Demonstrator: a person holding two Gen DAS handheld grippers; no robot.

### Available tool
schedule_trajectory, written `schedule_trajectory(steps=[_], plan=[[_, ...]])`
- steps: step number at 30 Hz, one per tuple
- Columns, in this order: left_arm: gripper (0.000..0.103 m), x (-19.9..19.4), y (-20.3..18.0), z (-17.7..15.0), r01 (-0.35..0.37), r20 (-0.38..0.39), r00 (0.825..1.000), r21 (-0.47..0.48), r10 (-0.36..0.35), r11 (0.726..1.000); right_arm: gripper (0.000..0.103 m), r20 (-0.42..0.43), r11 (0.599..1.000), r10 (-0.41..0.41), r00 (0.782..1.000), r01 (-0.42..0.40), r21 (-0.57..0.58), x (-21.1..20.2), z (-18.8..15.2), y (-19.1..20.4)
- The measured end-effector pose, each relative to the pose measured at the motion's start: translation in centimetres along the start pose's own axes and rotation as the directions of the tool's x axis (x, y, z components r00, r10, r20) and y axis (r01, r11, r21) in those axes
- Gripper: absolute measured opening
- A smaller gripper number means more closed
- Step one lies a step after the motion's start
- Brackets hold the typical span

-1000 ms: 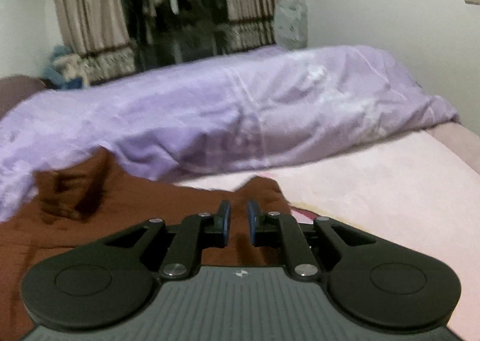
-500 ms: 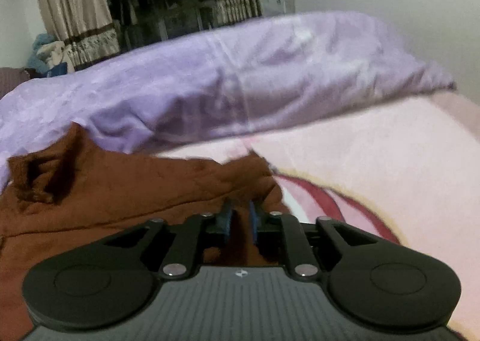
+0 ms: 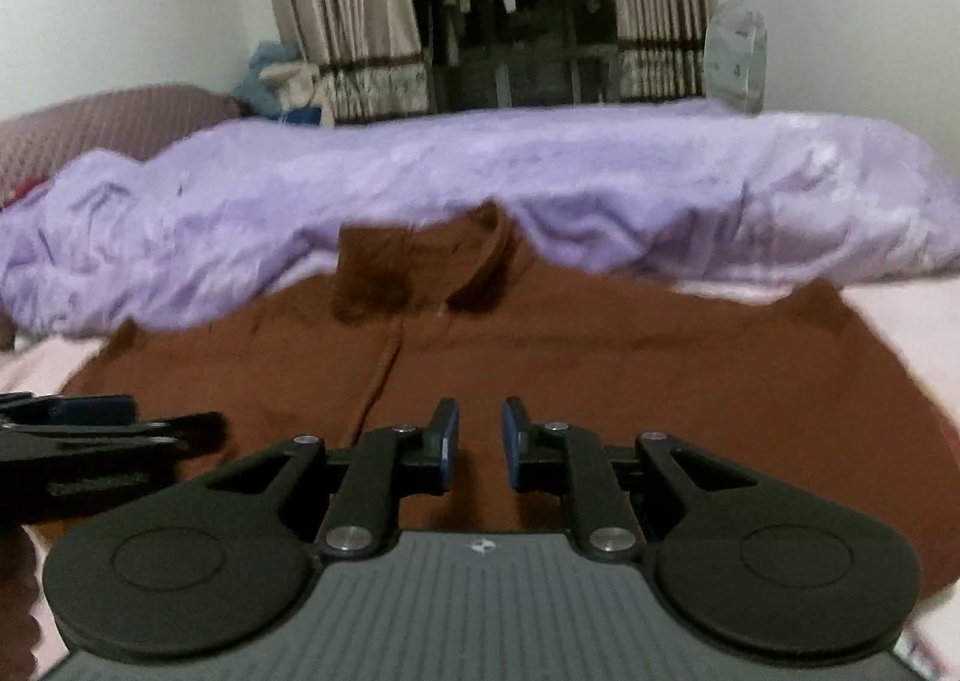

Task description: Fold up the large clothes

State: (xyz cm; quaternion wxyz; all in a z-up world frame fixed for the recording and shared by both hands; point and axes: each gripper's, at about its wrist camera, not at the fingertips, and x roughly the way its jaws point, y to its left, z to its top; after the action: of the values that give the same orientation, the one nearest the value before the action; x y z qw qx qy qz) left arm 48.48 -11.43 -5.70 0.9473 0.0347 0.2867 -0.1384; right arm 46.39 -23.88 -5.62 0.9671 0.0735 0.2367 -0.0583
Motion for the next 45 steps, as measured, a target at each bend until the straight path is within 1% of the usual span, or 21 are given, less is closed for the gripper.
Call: schedule_trajectory(steps=[1, 4, 6, 8, 11, 13, 15, 17, 18, 20, 21, 22, 24, 27, 30, 33, 34, 38, 40, 42, 45], plan=[[0.072, 0.7, -0.2, -0.5, -0.004, -0.024, 1.000, -0.005, 0.004, 1.000, 0.019, -0.016, 1.000, -0.006, 1.000, 0.006, 0.008, 0.3, -0.5, 0.1], [0.074, 2.3, -0.3, -2.0, -0.009, -0.043, 0.999, -0.017, 0.008, 1.000, 0.018, -0.050, 1.000, -0.021, 0.999, 0.021, 0.011, 1.7, -2.0, 0.0], [0.075, 2.9, 0.2, -2.5, 0.005, -0.039, 0.999, -0.046, -0.006, 0.999, 0.014, -0.041, 1.000, -0.022, 0.999, 0.023, 0.015, 2.1, -2.7, -0.3], [0.076, 3.1, 0.4, -2.5, 0.015, -0.038, 0.999, -0.062, -0.017, 0.998, 0.014, -0.029, 1.000, -0.025, 0.999, 0.025, 0.007, 2.2, -3.0, -0.3], [0.076, 2.8, 0.3, -2.4, 0.017, -0.040, 0.999, -0.066, -0.020, 0.998, 0.014, -0.034, 1.000, -0.026, 0.999, 0.026, 0.011, 1.9, -2.7, -0.2], [0.076, 2.1, 0.6, -2.0, 0.025, -0.028, 0.999, -0.078, -0.027, 0.997, 0.015, -0.025, 0.999, -0.024, 0.999, 0.025, 0.028, 1.3, -2.3, -0.1], [0.075, 0.2, 1.2, -2.0, 0.028, 0.004, 1.000, -0.110, -0.028, 0.994, 0.016, 0.009, 0.999, -0.020, 1.000, 0.020, 0.033, 0.2, -1.9, 0.4], [0.078, -2.1, 2.5, -2.4, -0.001, 0.047, 0.999, -0.145, 0.008, 0.989, 0.018, 0.044, 1.000, -0.011, 0.999, 0.010, 0.012, -0.9, -1.8, 1.2], [0.082, -3.3, 3.4, -2.9, -0.026, 0.067, 0.997, -0.178, 0.038, 0.984, 0.018, 0.051, 1.000, 0.002, 0.999, -0.003, 0.005, -1.3, -1.8, 1.5], [0.083, -5.2, 5.5, -3.9, -0.067, 0.084, 0.992, -0.270, 0.093, 0.960, 0.018, 0.049, 1.000, 0.031, 0.998, -0.032, 0.001, -1.4, -1.8, 2.0], [0.083, -6.0, 7.0, -4.7, -0.087, 0.081, 0.989, -0.338, 0.121, 0.937, 0.018, 0.047, 0.999, 0.043, 0.998, -0.043, 0.002, -1.4, -1.9, 2.2], [0.083, -6.6, 8.3, -5.3, -0.098, 0.073, 0.988, -0.399, 0.138, 0.912, 0.018, 0.043, 0.999, 0.047, 0.998, -0.047, 0.004, -1.3, -2.0, 2.4], [0.083, -7.3, 11.1, -6.7, -0.107, 0.048, 0.987, -0.527, 0.155, 0.843, 0.019, 0.017, 0.999, 0.047, 0.999, -0.047, 0.013, -0.6, -2.1, 2.6], [0.082, -7.2, 14.6, -8.4, -0.092, 0.022, 0.989, -0.674, 0.144, 0.733, 0.020, -0.024, 0.998, 0.041, 0.999, -0.040, 0.044, 0.6, -2.6, 2.4], [0.082, -6.1, 16.3, -9.3, -0.061, 0.008, 0.995, -0.748, 0.101, 0.661, 0.020, -0.045, 0.996, 0.050, 0.998, -0.046, 0.080, 1.5, -3.1, 1.9], [0.083, -5.0, 17.1, -9.9, -0.031, 0.024, 0.996, -0.794, 0.083, 0.607, 0.020, -0.046, 0.996, 0.054, 0.997, -0.051, 0.074, 1.4, -3.2, 1.8], [0.084, -4.6, 17.3, -10.0, -0.022, 0.033, 0.996, -0.802, 0.081, 0.597, 0.020, -0.045, 0.996, 0.053, 0.998, -0.050, 0.068, 1.3, -3.3, 1.9], [0.087, -4.1, 17.7, -9.6, -0.004, 0.072, 0.992, -0.811, 0.107, 0.585, 0.020, -0.040, 0.997, 0.054, 0.998, -0.052, 0.065, 1.2, -3.4, 1.9], [0.095, -3.6, 18.1, -8.9, 0.014, 0.091, 0.991, -0.812, 0.103, 0.583, 0.020, -0.039, 0.996, 0.054, 0.998, -0.052, 0.066, 1.2, -3.4, 1.9], [0.096, -2.5, 18.5, -8.1, 0.024, 0.096, 0.991, -0.814, 0.095, 0.580, 0.020, -0.037, 0.997, 0.052, 0.998, -0.049, 0.064, 1.3, -3.4, 2.0], [0.096, -0.7, 20.0, -7.1, 0.046, 0.104, 0.992, -0.828, 0.074, 0.559, 0.020, -0.037, 0.997, 0.053, 0.998, -0.051, 0.066, 1.3, -3.4, 1.9]])
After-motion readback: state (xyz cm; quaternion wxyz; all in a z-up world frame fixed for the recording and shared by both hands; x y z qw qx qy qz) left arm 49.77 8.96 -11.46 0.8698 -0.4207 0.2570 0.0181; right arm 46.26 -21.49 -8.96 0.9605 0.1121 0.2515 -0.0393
